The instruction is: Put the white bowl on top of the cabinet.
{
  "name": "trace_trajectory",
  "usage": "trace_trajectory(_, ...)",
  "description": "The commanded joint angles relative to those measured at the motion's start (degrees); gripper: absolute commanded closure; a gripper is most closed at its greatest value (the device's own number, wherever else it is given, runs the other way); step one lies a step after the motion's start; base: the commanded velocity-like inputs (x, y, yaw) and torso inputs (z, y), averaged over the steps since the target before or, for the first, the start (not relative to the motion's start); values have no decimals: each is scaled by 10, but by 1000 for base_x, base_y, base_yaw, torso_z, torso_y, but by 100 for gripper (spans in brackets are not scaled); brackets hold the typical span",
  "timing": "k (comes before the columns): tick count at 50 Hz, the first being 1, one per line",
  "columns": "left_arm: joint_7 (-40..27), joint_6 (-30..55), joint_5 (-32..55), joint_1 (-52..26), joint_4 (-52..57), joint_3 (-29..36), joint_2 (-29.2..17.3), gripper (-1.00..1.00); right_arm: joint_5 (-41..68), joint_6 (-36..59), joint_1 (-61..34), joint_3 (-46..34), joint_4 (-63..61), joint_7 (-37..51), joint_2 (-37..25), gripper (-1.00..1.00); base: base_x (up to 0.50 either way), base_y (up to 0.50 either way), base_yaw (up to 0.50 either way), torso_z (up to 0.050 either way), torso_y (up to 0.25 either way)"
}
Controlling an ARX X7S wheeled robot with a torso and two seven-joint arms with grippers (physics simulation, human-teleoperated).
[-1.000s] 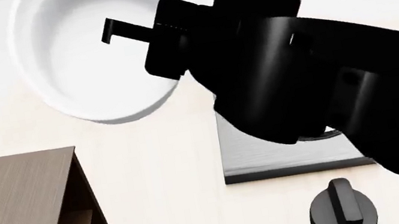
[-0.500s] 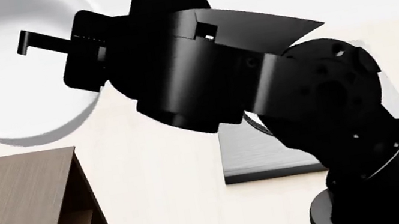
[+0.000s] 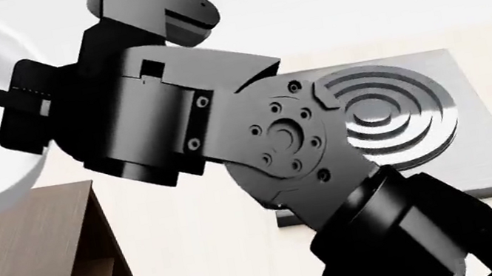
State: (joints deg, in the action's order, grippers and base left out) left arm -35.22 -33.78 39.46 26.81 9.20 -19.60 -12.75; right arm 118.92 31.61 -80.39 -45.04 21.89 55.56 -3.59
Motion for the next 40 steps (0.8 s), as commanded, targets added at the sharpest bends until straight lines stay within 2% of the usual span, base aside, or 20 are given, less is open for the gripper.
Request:
trace_trajectory(1,1,-1,2,-1,-2,1,0,-100,7,-39,-8,-28,48,-40,33,100,0,0,0,0,0)
trace_trajectory(11,1,0,1,-1,-2,1,-1,-100,63,-84,-45,-122,70,-53,32,100,0,0,0,0,1)
trace_trajectory(23,-1,1,-2,-2,0,2,-1,-100,87,-115,-31,-134,15,1,15,100,0,0,0,1,1)
trace_trajectory(40,-3,2,-4,-1,2,3,-2,-100,86,-104,-26,-174,21,-4,19,100,0,0,0,0,1)
